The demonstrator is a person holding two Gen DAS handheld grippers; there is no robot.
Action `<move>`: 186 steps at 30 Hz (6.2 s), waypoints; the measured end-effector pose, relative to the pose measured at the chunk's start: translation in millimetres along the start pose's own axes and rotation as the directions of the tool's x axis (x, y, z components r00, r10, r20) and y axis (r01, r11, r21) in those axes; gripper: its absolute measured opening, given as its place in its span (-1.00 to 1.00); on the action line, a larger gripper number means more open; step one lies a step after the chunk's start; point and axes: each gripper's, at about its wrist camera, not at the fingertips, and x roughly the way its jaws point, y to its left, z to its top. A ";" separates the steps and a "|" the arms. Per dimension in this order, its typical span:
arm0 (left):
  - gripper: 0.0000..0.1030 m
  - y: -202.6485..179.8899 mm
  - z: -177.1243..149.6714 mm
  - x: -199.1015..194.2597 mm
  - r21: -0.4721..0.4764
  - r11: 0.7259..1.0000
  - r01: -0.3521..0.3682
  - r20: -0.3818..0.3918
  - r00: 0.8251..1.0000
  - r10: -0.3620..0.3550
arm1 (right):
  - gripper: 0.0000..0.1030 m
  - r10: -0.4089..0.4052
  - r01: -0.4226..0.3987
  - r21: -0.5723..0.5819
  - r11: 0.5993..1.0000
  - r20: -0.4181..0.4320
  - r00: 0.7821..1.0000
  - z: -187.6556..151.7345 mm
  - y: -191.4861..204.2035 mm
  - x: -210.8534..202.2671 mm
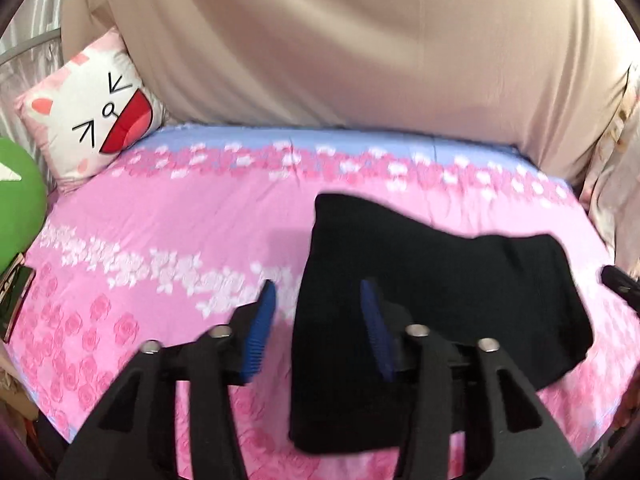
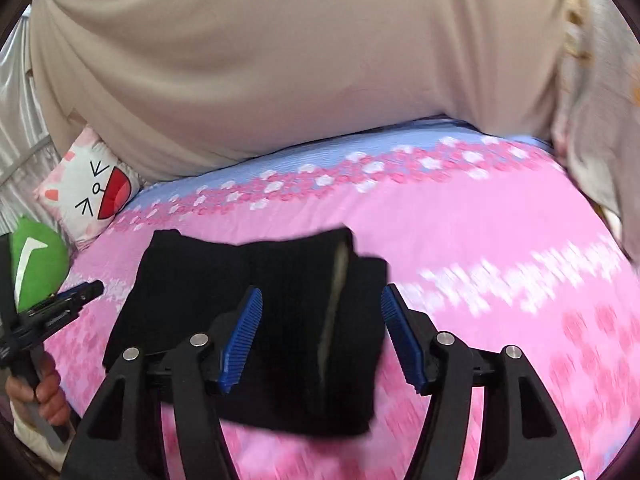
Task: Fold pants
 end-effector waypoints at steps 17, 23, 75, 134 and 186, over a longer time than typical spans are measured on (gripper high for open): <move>0.30 -0.7 -20.6 76.7 0.036 0.992 -0.124 -0.127 0.984 0.128 | -0.74 -0.130 0.121 -0.092 0.988 -0.104 0.986 8.0 10.0 69.3; 0.30 24.4 -12.7 57.6 -0.033 0.994 -0.107 -0.105 0.989 0.103 | -0.60 -0.142 0.144 -0.092 0.985 0.028 0.989 9.6 36.8 18.8; 0.79 -150.7 -80.6 15.0 0.404 0.885 0.233 -0.141 0.971 -0.191 | -0.66 0.274 -0.257 0.139 0.956 -0.122 0.954 -43.0 -12.2 -0.7; -0.72 283.0 -67.2 4.6 -0.584 0.811 0.008 -0.030 0.999 -0.031 | -0.71 0.197 -0.279 -0.297 0.913 -0.277 0.941 3.1 256.6 165.4; 0.75 25.5 -29.5 28.8 -0.054 0.998 0.035 -0.141 0.989 -0.042 | -0.75 0.033 -0.034 -0.026 0.999 -0.054 0.998 -41.6 21.0 -10.3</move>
